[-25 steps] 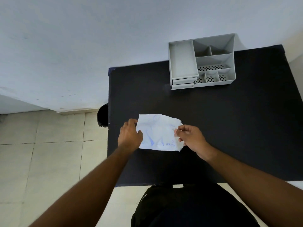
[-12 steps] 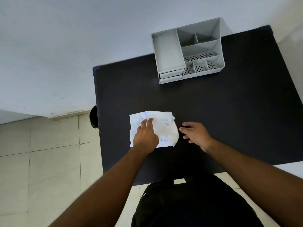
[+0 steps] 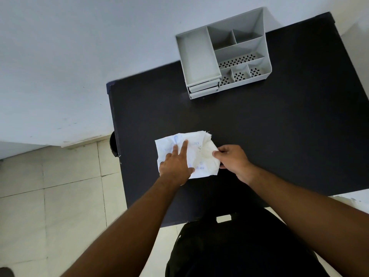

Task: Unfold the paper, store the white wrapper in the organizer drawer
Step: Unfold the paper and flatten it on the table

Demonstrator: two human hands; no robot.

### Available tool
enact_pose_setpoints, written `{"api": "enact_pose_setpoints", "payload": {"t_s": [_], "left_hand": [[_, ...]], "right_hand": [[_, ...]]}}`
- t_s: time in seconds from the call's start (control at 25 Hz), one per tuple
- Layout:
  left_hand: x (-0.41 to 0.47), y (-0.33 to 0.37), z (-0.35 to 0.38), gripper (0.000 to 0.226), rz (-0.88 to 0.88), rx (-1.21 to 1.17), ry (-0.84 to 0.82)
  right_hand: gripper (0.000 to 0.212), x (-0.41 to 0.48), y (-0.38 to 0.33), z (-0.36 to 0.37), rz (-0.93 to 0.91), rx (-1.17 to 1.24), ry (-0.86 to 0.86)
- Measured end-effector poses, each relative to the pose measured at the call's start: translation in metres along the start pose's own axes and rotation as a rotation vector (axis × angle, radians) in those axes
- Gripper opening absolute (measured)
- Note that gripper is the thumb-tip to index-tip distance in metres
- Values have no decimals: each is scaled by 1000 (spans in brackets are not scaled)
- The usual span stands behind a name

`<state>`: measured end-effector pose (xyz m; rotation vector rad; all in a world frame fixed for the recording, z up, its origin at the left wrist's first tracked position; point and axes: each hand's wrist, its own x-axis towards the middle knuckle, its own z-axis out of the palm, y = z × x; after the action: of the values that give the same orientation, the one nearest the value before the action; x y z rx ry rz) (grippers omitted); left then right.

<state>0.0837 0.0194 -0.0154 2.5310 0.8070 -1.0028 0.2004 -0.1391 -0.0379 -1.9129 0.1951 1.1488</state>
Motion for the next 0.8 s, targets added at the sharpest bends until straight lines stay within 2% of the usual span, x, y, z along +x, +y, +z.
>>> {"api": "enact_pose_setpoints", "payload": {"t_s": [0.28, 0.4, 0.56, 0.68, 0.8], "left_hand": [[-1, 18, 7, 98, -73, 47, 23], [0, 23, 7, 98, -72, 59, 30], [1, 20, 10, 114, 40, 37, 34], [3, 18, 12, 125, 59, -5, 18], [3, 22, 13, 126, 45, 19, 43]], "right_hand": [[10, -3, 8, -6, 0, 16, 60], [15, -9, 5, -8, 28, 122, -16], [28, -9, 6, -16, 3, 89, -157], [32, -6, 10, -19, -25, 74, -151], [26, -5, 14, -18, -73, 21, -108]]}}
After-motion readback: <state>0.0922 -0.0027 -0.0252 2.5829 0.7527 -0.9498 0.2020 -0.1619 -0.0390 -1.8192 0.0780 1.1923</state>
